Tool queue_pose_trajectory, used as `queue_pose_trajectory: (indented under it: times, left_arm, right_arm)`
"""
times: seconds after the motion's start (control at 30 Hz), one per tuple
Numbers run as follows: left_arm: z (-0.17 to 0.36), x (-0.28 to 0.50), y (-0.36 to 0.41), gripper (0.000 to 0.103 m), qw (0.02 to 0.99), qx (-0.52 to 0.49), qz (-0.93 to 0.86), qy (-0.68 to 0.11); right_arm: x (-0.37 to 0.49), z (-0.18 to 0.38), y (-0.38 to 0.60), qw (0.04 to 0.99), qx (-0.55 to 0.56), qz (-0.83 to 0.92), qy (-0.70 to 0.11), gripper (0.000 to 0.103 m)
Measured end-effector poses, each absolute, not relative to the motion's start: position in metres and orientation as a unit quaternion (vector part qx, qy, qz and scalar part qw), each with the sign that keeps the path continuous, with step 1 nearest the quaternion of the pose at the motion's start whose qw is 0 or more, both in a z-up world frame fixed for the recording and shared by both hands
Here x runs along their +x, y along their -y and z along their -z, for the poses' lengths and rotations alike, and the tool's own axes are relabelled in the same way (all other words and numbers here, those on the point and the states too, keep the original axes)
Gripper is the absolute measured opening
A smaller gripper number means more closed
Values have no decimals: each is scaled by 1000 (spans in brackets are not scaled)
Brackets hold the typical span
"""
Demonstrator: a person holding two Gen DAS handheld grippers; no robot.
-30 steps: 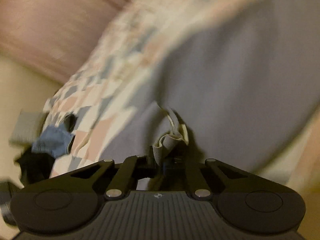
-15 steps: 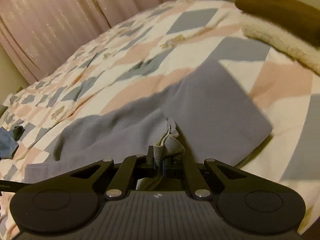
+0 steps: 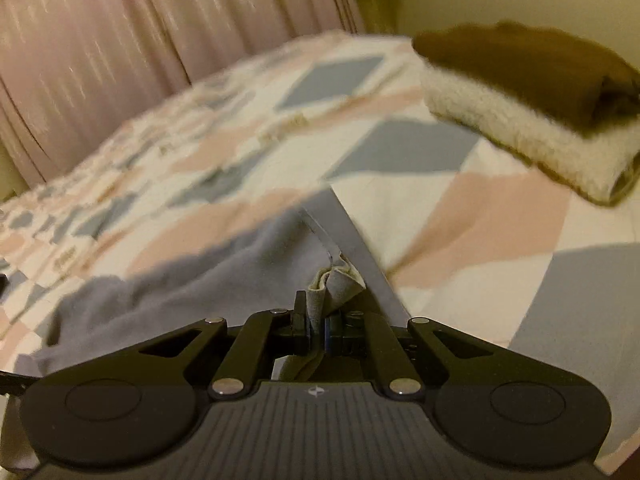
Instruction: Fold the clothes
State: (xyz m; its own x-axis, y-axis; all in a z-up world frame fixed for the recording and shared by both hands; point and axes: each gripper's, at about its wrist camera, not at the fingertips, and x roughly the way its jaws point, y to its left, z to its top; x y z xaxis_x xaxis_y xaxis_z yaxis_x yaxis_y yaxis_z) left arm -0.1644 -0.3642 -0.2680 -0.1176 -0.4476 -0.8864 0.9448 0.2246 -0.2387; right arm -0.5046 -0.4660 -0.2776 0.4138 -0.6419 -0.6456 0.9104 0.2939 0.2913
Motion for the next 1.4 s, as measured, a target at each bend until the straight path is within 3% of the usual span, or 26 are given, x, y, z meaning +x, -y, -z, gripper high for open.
queue_pose_trajectory:
  times: [0.17, 0.3, 0.47, 0.5, 0.57, 0.6, 0.63, 0.67, 0.7, 0.73, 0.9, 1.23, 1.4]
  left_arm:
    - [267, -166, 363, 24, 613, 263, 571, -479]
    - [267, -171, 364, 24, 616, 272, 571, -469]
    - [266, -169, 359, 24, 621, 272, 573, -461]
    - [266, -168, 358, 24, 622, 271, 573, -460]
    - [266, -166, 355, 24, 624, 269, 573, -458]
    - [266, -166, 354, 25, 624, 267, 574, -459]
    - [267, -165, 354, 25, 625, 264, 574, -459]
    - [267, -165, 353, 25, 625, 262, 575, -458]
    - [267, -165, 354, 25, 626, 259, 576, -459]
    - [267, -164, 354, 25, 626, 256, 576, -459]
    - [259, -158, 353, 25, 629, 247, 585, -449]
    - [253, -150, 358, 26, 620, 290, 599, -416]
    - [253, -148, 361, 27, 612, 317, 604, -401]
  right_arm:
    - [-505, 255, 457, 806, 275, 496, -171, 5]
    - [-507, 287, 471, 771, 310, 510, -221, 5]
    - [-508, 297, 472, 764, 329, 513, -211, 6]
    - [-509, 297, 474, 765, 336, 508, -208, 10]
    - [-512, 295, 478, 768, 352, 498, -194, 29]
    - [-515, 294, 482, 768, 360, 497, -185, 46]
    - [-517, 293, 486, 764, 370, 498, -176, 47]
    - [-520, 293, 490, 761, 379, 499, -166, 45]
    - [-523, 293, 494, 758, 387, 501, -158, 16]
    - [-526, 293, 498, 754, 394, 503, -152, 4]
    - [-517, 276, 490, 778, 319, 516, -164, 4]
    - [-502, 281, 483, 732, 245, 600, -211, 0]
    - [-498, 285, 493, 724, 258, 587, -255, 1]
